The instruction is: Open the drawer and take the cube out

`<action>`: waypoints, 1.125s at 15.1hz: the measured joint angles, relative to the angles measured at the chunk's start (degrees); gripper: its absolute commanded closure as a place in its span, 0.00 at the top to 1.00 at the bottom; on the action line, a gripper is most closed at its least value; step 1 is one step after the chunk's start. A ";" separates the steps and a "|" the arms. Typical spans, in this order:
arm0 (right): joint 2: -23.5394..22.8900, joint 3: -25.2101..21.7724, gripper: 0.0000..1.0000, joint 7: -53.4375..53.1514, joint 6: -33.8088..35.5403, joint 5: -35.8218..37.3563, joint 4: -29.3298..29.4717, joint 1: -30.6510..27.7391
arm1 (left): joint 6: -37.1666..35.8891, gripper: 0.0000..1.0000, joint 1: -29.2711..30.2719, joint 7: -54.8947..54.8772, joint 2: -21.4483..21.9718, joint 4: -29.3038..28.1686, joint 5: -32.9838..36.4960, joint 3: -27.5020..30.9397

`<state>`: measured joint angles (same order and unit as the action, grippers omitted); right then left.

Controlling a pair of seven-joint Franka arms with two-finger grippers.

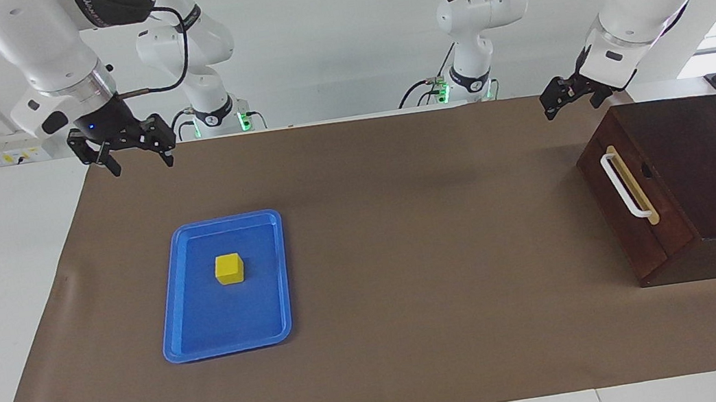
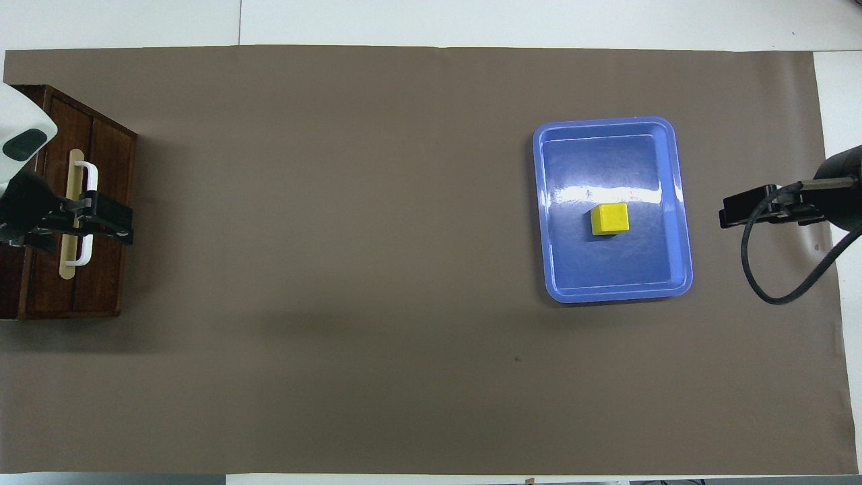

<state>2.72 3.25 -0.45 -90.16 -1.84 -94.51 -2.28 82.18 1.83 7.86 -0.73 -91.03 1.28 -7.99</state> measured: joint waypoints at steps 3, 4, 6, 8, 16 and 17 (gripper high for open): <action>-0.11 -6.02 1.00 0.02 0.31 0.16 0.00 5.20 | -0.07 1.00 0.32 -1.60 0.00 0.65 0.03 0.41; -0.14 -6.83 1.00 0.03 0.42 0.22 0.00 5.63 | -0.07 1.00 0.79 -1.94 0.00 0.68 0.03 0.49; -0.17 -7.44 1.00 0.03 0.92 0.60 0.12 5.50 | -0.07 1.00 1.36 -2.48 0.00 0.68 0.03 0.59; -0.24 -7.55 1.00 0.03 2.20 0.85 0.64 4.48 | -0.08 1.00 1.50 -2.52 0.00 0.68 0.03 0.58; -0.36 -6.78 1.00 0.10 4.12 0.85 1.66 2.64 | 1.67 1.00 1.68 -2.52 0.00 0.69 0.01 0.74; -0.41 -6.61 1.00 0.12 4.26 0.85 1.66 2.65 | 2.71 1.00 1.67 -2.52 0.00 0.69 0.00 0.74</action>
<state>2.31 -3.35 -0.33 -85.90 -0.99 -92.85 0.37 84.88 3.51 5.34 -0.73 -90.34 1.28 -7.25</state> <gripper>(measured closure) 0.000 0.000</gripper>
